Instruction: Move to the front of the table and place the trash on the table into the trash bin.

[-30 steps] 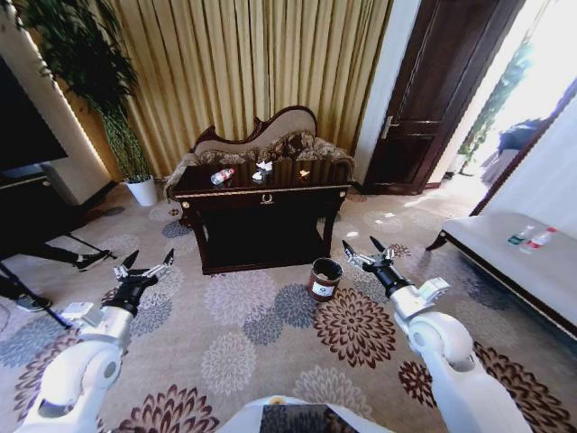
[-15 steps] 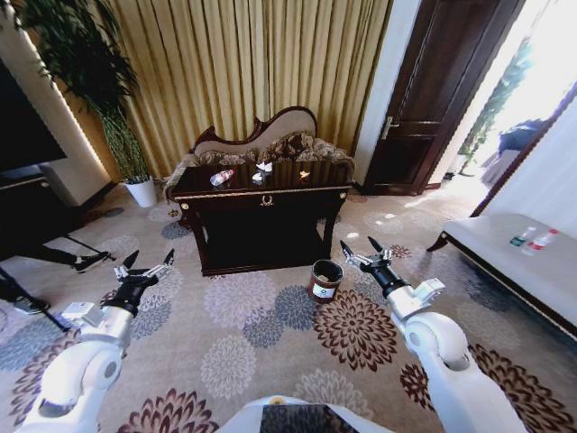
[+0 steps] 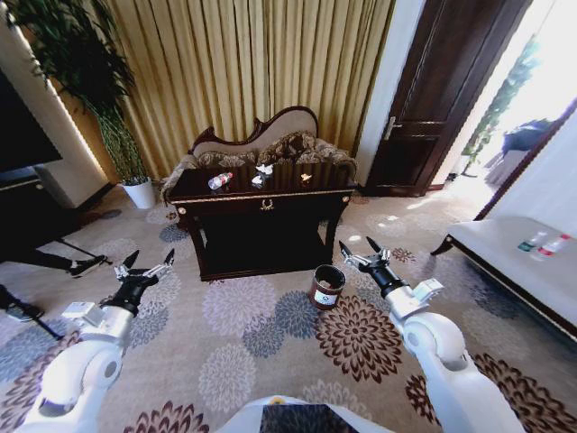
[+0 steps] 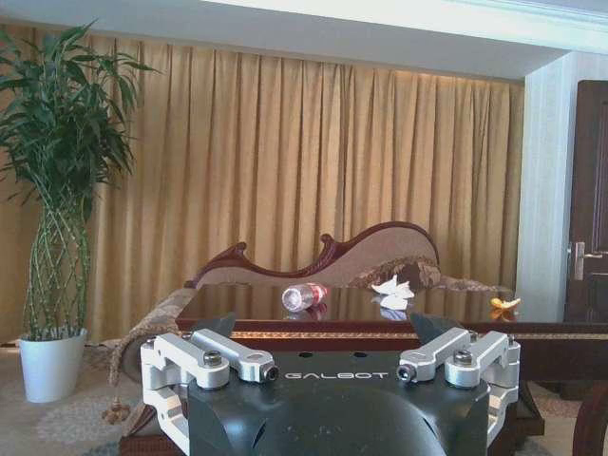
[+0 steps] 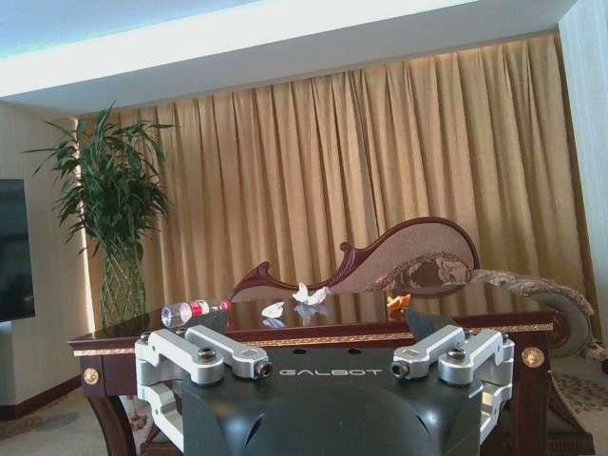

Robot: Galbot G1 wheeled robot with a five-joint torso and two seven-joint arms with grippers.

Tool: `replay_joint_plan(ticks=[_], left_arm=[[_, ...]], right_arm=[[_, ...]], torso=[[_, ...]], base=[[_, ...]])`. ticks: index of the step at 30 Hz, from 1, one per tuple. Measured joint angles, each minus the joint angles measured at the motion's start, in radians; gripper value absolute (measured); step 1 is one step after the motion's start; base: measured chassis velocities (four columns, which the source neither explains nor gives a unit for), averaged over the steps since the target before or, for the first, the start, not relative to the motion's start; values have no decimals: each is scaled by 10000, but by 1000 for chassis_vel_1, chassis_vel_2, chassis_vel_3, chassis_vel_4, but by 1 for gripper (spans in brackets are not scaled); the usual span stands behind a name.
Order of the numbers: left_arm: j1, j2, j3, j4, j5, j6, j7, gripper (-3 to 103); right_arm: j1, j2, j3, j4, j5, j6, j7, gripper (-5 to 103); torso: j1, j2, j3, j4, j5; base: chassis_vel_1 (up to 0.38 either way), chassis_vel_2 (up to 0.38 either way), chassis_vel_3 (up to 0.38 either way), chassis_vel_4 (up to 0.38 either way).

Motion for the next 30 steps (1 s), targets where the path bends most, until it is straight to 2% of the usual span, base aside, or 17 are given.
replay_joint_plan(ticks=[30], left_arm=[[56, -32, -19, -11, 15, -28, 18, 100]], right_arm=[[-99, 75, -250, 10, -332, 153, 0, 100]], torso=[[0, 0, 0, 0, -1]], base=[[-108, 113, 108, -107]])
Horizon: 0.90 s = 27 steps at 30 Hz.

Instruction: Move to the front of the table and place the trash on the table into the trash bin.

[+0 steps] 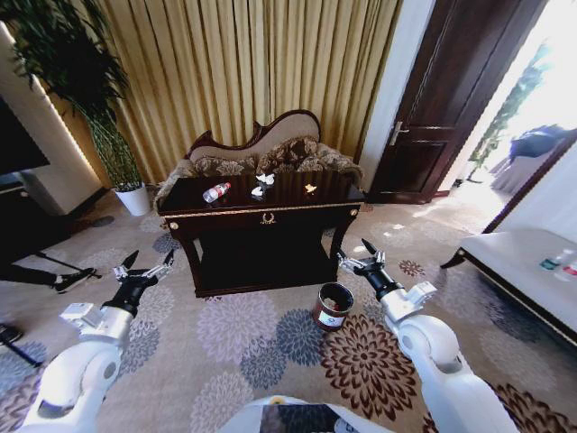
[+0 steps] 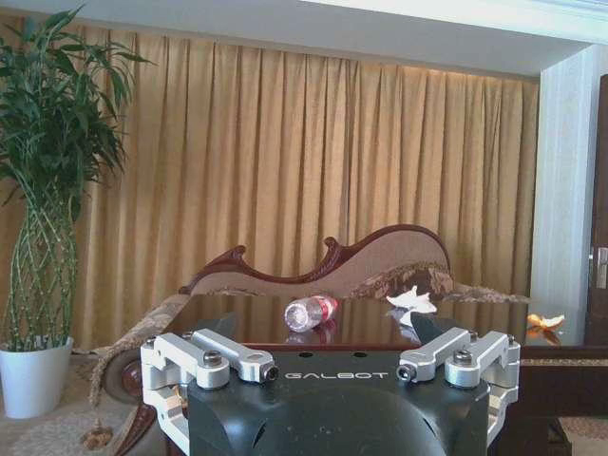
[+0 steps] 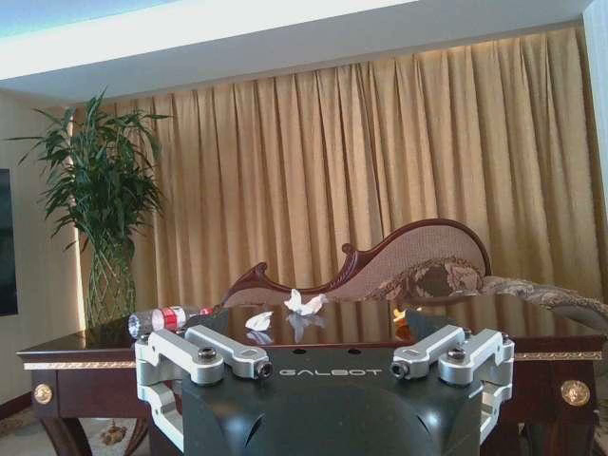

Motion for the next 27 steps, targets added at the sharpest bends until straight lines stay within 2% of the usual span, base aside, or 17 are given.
replay_joint_plan(ticks=[27], left_arm=[[-93, 18, 87, 157, 9, -30, 61, 100]], right_arm=[[33, 43, -74, -122, -52, 2, 0, 100]], torso=[[-2, 0, 0, 0, 0]], base=[[-132, 131, 135, -128]])
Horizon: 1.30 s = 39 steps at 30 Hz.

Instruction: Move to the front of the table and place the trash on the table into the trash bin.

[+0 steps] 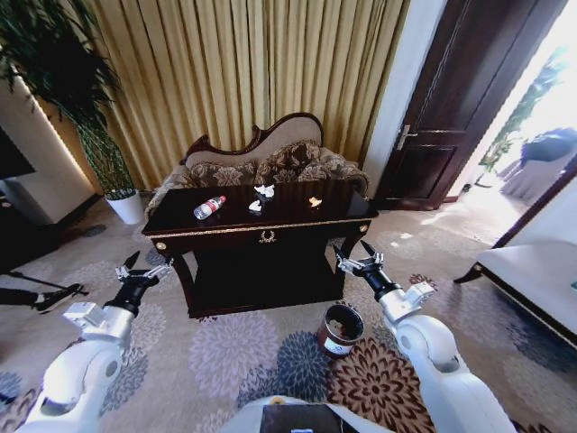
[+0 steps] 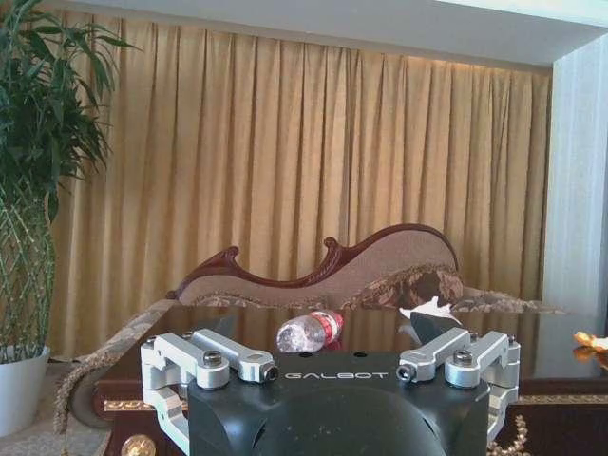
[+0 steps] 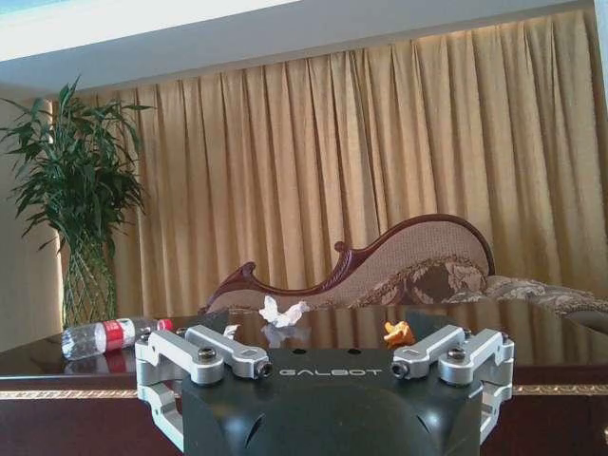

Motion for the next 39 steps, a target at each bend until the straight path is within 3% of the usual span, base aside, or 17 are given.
replay_joint_plan(ticks=[26, 39], left_arm=[[16, -169, 63, -56, 29, 70, 160, 100], [-5, -155, 72, 17, 35, 109, 288, 100]], right_arm=[[-55, 111, -3, -107, -139, 185, 0, 100], [3, 160, -119, -239, -173, 284, 0, 100]], torso=[[4, -2, 1, -1, 0], [2, -1, 1, 0, 1]], base=[[-129, 132, 129, -135], [-11, 17, 18, -14]])
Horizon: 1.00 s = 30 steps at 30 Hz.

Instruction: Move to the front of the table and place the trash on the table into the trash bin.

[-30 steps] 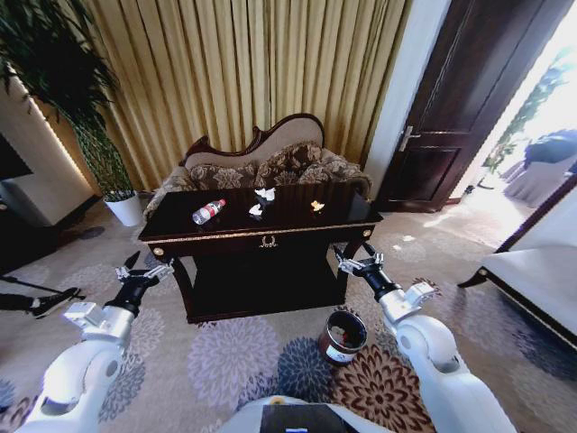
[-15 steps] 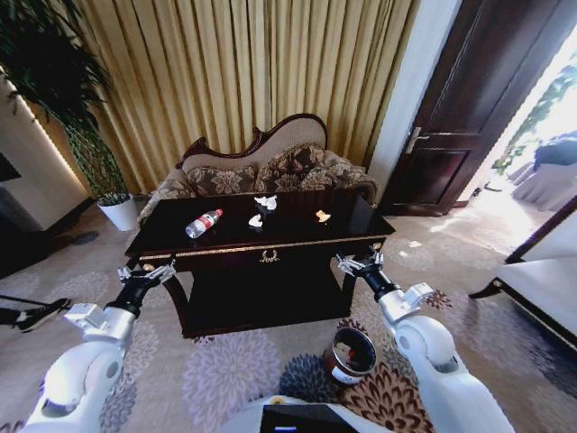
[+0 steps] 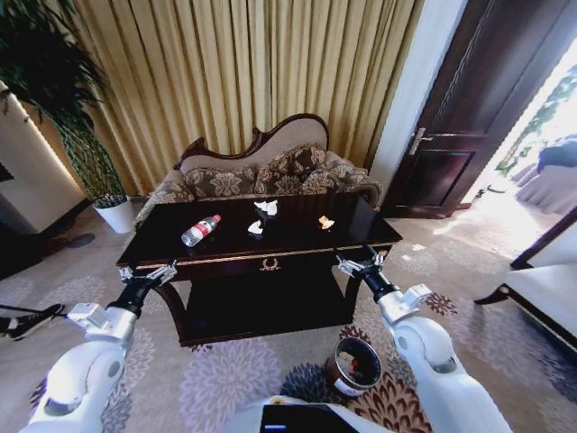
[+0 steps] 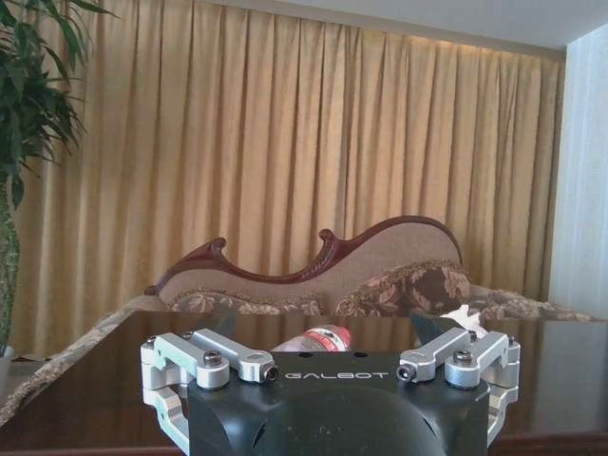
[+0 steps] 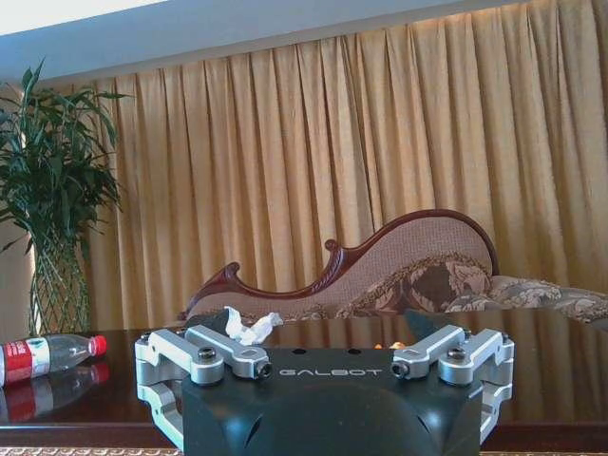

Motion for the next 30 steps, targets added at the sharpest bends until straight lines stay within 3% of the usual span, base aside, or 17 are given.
replay_joint_plan(ticks=[17, 30], left_arm=[[-126, 2, 154, 155, 168, 58, 195, 100], [-205, -69, 370, 441, 402, -289, -34, 100]], right_arm=[[82, 35, -95, -180, -22, 84, 0, 100], [286, 31, -198, -335, 5, 119, 0, 100]], torso=[[-1, 2, -1, 1, -1], [-1, 2, 0, 0, -1]], base=[[5, 7, 10, 5], [3, 4, 3, 1]])
